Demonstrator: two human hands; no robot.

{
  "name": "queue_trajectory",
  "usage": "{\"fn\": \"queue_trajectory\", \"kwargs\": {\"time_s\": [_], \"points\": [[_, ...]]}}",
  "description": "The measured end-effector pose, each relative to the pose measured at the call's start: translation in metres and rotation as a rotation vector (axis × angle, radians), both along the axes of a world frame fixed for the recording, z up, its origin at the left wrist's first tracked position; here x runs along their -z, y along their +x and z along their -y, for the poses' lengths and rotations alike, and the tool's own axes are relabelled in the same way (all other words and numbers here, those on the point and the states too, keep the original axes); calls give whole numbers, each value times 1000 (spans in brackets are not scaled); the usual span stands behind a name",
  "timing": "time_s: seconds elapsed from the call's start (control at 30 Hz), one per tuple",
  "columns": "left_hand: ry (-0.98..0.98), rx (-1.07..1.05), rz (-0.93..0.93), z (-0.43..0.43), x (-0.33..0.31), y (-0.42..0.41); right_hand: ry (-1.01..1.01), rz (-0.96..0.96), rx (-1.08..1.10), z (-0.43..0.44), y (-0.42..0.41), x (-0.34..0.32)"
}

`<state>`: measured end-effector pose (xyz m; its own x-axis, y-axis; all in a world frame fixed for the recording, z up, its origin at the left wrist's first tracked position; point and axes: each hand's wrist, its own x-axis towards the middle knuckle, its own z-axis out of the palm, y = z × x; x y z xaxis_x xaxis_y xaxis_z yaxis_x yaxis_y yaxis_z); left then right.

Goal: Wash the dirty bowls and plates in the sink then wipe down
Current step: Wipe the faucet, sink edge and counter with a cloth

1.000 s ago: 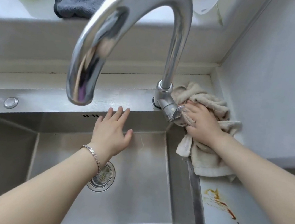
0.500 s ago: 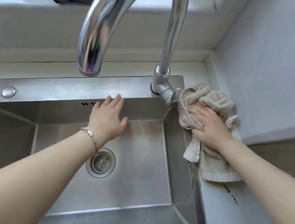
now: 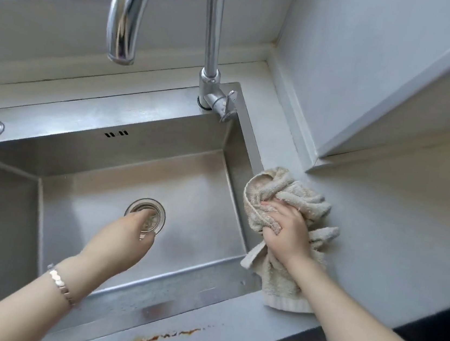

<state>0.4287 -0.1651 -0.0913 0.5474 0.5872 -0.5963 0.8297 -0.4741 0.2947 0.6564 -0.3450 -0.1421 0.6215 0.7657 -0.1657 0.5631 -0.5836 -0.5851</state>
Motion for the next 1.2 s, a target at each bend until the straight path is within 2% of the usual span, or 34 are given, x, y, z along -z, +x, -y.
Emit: {"fn": "queue_trajectory", "kwargs": {"time_s": [0.17, 0.27, 0.3, 0.4, 0.43, 0.5, 0.67, 0.73, 0.8, 0.87, 0.93, 1.07, 1.2], "points": [[-18, 42, -23, 20, -7, -14, 27, -194, -51, 4, -42, -29], [-8, 54, -28, 24, -9, -5, 146, -41, 188, 17, -7, -45], [-3, 54, -22, 25, -9, -1, 103, 7, 242, 26, 13, -44], [3, 38, 9, 30, -7, 11, -285, 144, 262, 60, 54, -25], [2, 27, 22, 32, -6, 13, -301, 156, 260, 66, 57, -17], [-2, 9, 51, 38, -4, 16, -186, 168, 280, 67, 56, -5], [-12, -58, 77, 50, -1, 7, 32, 60, 460, 51, 49, -2], [-14, -63, 75, 52, 0, 4, 50, 73, 376, 67, 20, -2], [-8, -72, 74, 53, 0, 3, 71, 151, 158, 93, -5, 4], [0, -88, 76, 53, 0, 3, 57, 159, -77, 106, 4, 4], [3, -108, 79, 54, -1, 3, 46, 169, -172, 98, 37, 1], [26, -171, 102, 53, -1, -5, -62, 110, 296, 45, 96, -4], [24, -178, 63, 50, 1, -28, -98, 142, 258, 37, 93, -9]]}}
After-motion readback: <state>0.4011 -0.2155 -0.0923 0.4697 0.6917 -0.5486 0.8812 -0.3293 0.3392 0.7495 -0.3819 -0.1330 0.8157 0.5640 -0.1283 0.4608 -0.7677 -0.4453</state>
